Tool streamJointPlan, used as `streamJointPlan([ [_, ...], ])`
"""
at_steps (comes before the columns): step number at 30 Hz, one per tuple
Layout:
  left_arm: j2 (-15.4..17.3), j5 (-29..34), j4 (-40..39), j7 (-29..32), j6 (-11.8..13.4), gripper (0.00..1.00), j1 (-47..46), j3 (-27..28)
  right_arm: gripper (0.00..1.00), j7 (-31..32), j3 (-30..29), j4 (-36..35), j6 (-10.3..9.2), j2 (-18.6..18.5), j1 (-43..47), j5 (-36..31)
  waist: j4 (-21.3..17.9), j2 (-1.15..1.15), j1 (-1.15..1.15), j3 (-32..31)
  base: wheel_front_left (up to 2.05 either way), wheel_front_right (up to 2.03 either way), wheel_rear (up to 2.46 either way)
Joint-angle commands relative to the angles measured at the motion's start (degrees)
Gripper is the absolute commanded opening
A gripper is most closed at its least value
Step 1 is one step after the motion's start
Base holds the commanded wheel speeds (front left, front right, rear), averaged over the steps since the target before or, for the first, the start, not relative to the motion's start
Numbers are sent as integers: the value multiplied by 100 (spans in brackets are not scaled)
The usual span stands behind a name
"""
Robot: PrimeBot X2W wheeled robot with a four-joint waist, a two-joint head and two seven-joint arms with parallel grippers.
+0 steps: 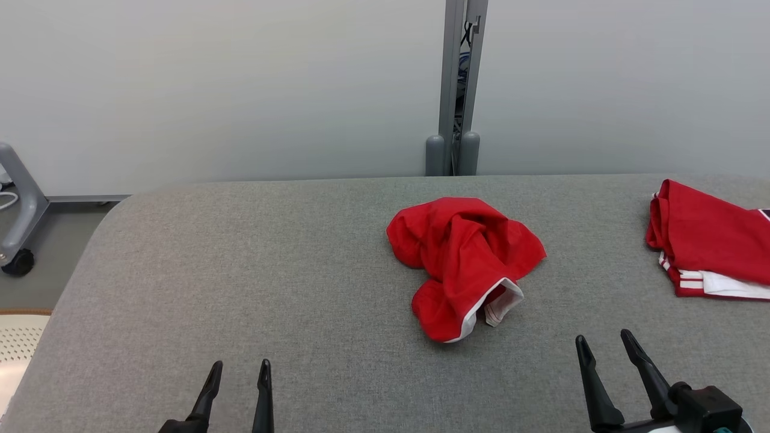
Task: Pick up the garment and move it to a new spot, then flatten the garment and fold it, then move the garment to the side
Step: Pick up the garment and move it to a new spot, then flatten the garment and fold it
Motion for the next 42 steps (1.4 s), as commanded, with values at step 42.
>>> streamJointPlan([
  [42, -174, 405, -19, -22, -224, 100, 36, 413, 100, 1, -6, 14, -2, -28, 6, 45, 50, 0, 0, -37, 0, 0, 0],
])
